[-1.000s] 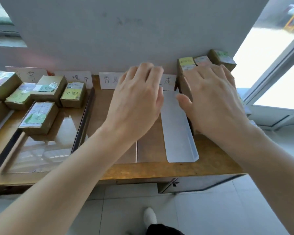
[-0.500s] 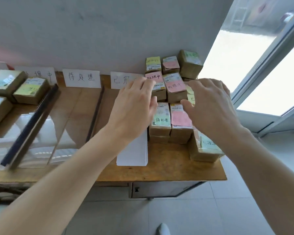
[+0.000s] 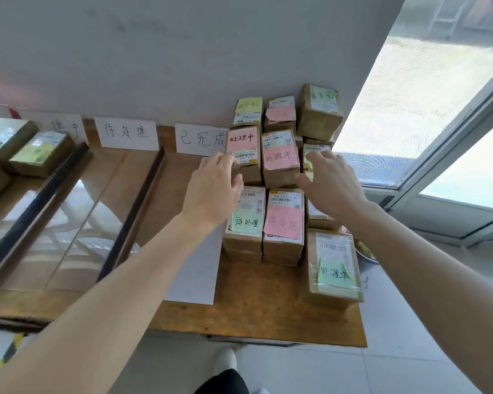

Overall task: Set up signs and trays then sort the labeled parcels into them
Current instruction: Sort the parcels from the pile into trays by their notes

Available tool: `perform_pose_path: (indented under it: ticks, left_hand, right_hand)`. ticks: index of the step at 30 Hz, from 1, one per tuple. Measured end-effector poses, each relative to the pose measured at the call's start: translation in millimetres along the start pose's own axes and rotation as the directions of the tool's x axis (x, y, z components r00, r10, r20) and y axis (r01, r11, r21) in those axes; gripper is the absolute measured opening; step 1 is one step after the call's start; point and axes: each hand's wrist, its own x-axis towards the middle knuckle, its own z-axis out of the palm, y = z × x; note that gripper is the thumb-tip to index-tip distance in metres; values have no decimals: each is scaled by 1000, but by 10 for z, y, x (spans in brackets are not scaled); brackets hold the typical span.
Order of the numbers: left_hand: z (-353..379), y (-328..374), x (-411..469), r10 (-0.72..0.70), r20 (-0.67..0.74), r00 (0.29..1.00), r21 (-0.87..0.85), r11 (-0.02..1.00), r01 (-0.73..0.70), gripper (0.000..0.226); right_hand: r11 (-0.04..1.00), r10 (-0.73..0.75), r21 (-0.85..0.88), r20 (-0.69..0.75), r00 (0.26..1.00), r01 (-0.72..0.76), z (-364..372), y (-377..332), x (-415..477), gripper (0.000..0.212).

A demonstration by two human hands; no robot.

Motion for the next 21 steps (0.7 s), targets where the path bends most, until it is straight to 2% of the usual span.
perform_pose_path:
  ticks: [7,11,13,16,18,21]
  left_hand:
    - [311,-315,584,-11,99,995,-19,1000,13,35]
    - [490,-488,867,-121,228,966,-108,983,149,46]
    - [570,-554,980,-199,316,928,-210,939,273,55]
    - [675,-645,1108,-307,461,833,-364,790,493,60]
    - [746,-702,1162,-299,546,782,-433,698,570,50]
    - [783,-736,1198,-256,609,750,-491,621,610,34]
  right_hand:
    - [995,92,32,50,995,-94,296,43,641,45]
    - [958,183,201,134,974,-207,488,30,931,42]
    - [872,263,356,239,935,-336,562,36,1037,42]
    - [716,334,510,350,875,-477,649,71,1143,46]
    - [645,362,556,381,851,-524,680,93,1189,46]
    - [551,380,601,437,815,-579,700,123,1242,39]
